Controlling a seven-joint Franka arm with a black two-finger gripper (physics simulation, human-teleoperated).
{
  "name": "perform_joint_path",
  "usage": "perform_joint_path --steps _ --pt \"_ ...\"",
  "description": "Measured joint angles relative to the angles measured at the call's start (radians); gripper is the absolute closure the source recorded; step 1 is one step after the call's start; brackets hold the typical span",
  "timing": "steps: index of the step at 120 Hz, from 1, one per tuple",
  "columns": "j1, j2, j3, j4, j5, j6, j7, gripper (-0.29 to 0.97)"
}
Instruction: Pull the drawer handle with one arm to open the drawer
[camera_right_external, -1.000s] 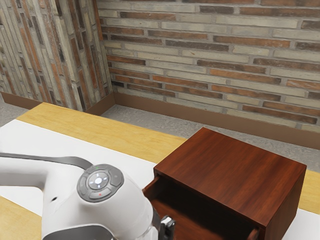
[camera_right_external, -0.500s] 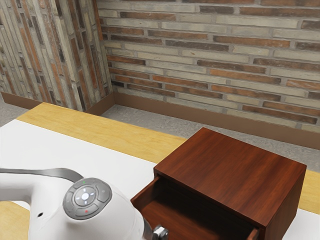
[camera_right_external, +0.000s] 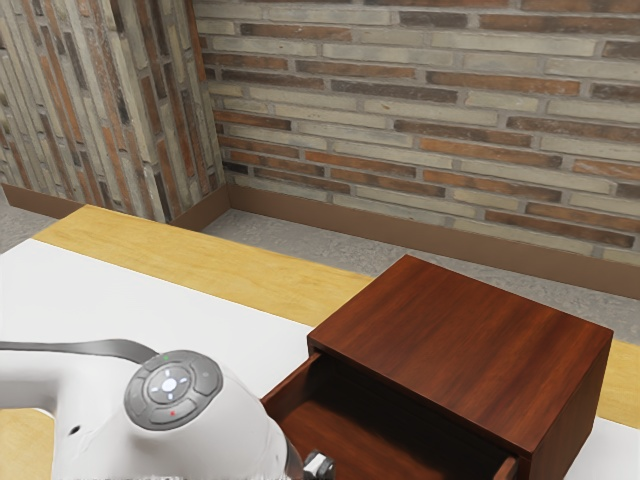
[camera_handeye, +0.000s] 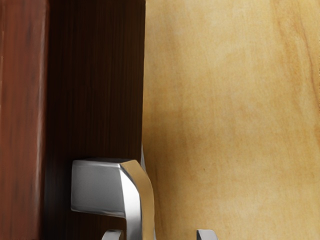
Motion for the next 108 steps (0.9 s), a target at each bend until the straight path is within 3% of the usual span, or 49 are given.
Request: perform_joint_path --steps 18,32,47,64,81,108 --pt "0.005 -0.030 0.020 0.113 -0.030 -0.100 -0.002 0.50" --pt "0.013 -0.006 0.109 0.299 -0.029 -0.279 -0.008 0.47" --pt "0.010 0.123 0.288 0.544 0.077 -0.506 -0.013 0.38" --pt "0.004 0.262 0.499 0.706 0.189 -0.677 0.005 0.20" --pt "-0.010 0.348 0.702 0.819 0.273 -0.762 0.036 0.10" --pt "0.001 0.374 0.964 0.919 0.312 -0.817 0.043 0.04"
